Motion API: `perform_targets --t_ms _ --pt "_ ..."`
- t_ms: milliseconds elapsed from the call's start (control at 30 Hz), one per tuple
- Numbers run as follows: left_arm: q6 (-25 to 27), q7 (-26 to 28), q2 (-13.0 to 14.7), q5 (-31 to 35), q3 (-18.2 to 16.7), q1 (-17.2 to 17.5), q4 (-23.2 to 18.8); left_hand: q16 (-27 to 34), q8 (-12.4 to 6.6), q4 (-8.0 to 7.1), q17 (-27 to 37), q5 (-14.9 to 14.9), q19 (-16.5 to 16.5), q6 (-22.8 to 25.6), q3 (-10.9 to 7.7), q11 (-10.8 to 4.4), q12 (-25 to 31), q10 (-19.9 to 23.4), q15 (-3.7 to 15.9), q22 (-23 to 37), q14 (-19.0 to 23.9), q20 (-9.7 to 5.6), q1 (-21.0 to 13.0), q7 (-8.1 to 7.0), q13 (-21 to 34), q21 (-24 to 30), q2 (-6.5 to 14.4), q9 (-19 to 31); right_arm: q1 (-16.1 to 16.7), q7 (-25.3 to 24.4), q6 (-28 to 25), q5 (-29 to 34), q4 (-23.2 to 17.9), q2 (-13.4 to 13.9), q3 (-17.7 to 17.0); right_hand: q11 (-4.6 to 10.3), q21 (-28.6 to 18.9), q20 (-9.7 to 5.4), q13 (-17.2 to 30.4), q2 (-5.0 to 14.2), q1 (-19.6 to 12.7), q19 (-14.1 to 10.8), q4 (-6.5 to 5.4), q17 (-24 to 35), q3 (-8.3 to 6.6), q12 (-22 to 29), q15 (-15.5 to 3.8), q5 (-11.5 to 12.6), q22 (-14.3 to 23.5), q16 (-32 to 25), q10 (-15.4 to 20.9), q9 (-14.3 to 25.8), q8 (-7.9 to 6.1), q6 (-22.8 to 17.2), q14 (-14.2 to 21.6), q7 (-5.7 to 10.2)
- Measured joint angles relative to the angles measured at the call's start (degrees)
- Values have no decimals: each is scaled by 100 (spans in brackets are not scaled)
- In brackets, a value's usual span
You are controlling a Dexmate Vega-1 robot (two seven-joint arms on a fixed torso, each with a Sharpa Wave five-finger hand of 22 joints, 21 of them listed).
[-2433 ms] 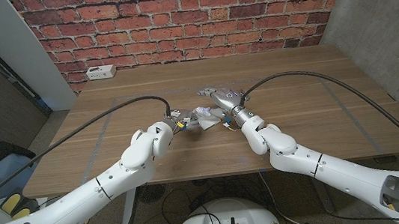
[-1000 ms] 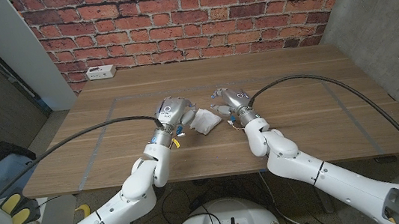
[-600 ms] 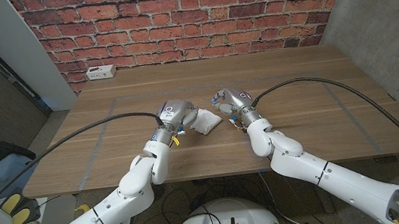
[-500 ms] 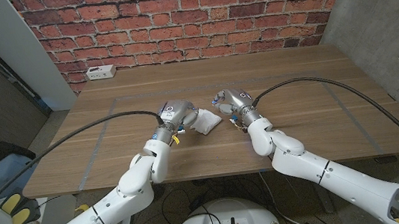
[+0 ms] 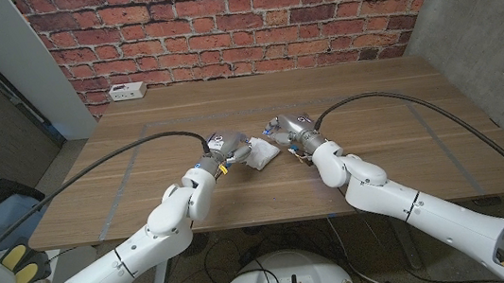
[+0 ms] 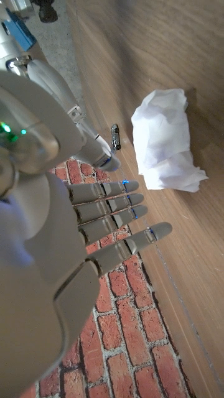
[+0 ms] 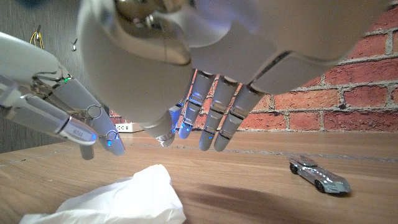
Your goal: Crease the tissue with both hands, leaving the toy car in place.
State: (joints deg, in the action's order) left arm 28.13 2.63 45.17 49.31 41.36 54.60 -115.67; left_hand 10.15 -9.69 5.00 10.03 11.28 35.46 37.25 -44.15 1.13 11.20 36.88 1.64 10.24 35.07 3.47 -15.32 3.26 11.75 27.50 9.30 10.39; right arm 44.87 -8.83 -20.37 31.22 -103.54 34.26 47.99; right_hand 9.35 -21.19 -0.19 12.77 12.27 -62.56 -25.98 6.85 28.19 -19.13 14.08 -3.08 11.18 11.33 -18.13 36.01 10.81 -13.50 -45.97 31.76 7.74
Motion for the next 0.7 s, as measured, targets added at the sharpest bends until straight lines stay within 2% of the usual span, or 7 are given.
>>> perform_targets --t_ms 100,200,300,333,433,533,700 --pt "-31 -185 20 -57 17 -57 0 0 0 -86 0 0 -49 -34 -41 -34 0 -35 9 4 -48 -11 0 -8 -5 -33 0 0 -75 180 -62 0 -31 13 56 100 22 -46 0 3 -117 87 -26 41 -209 -53 18 -1 0 34 -64 0 107 158 -144 158" --pt "-50 -337 41 -95 41 -116 -1 0 0 -117 0 0 -49 -64 -72 -41 0 -42 9 4 -48 -11 0 -38 -31 -45 0 0 -147 391 -139 6 -52 19 115 182 21 -40 -24 3 -245 165 -23 86 -385 -88 19 -1 20 56 -81 0 153 274 -242 274" --pt "-50 -337 58 -95 57 -166 -1 25 0 -170 -1 -29 -49 -73 -79 -41 0 -42 36 4 -21 -11 1 -30 -30 -45 1 0 -229 543 -206 39 -72 19 185 225 21 -72 -27 15 -491 281 14 138 -632 -144 34 20 28 79 -124 0 226 396 -380 396" --pt "-59 -503 60 -130 60 -174 -1 28 0 -170 -1 -29 -47 -94 -79 -41 0 -42 41 4 -15 -13 22 -9 -30 -45 22 0 -233 546 -207 40 -73 19 188 243 21 -86 -27 15 -576 330 32 158 -723 -167 51 30 28 79 -143 0 229 429 -402 429" --pt "-62 -617 74 -158 77 -231 -1 28 0 -204 -1 -29 -27 -94 -113 -20 0 -21 15 4 11 -32 22 -9 -53 -45 22 0 -292 716 -283 98 -80 14 244 244 21 -110 -45 -19 -778 437 94 198 -940 -211 43 73 52 113 -143 0 250 519 -510 479" --pt "-62 -793 79 -199 98 -284 -1 28 0 -217 -1 -29 -27 -94 -126 -20 0 -20 10 4 16 -32 22 -8 -57 -45 22 1 -370 843 -333 152 -87 2 321 275 21 -114 -53 -6 -865 481 129 199 -1029 -210 31 74 54 141 -174 0 257 562 -559 480" --pt "-27 -1061 81 -241 146 -377 10 28 0 -295 -1 -29 -42 -189 -205 -32 0 -92 28 4 -27 -48 22 44 -57 -45 23 1 -479 1028 -401 242 -87 -15 431 274 20 -145 -53 -42 -901 511 129 217 -1076 -243 39 74 54 167 -174 -1 272 612 -613 466"
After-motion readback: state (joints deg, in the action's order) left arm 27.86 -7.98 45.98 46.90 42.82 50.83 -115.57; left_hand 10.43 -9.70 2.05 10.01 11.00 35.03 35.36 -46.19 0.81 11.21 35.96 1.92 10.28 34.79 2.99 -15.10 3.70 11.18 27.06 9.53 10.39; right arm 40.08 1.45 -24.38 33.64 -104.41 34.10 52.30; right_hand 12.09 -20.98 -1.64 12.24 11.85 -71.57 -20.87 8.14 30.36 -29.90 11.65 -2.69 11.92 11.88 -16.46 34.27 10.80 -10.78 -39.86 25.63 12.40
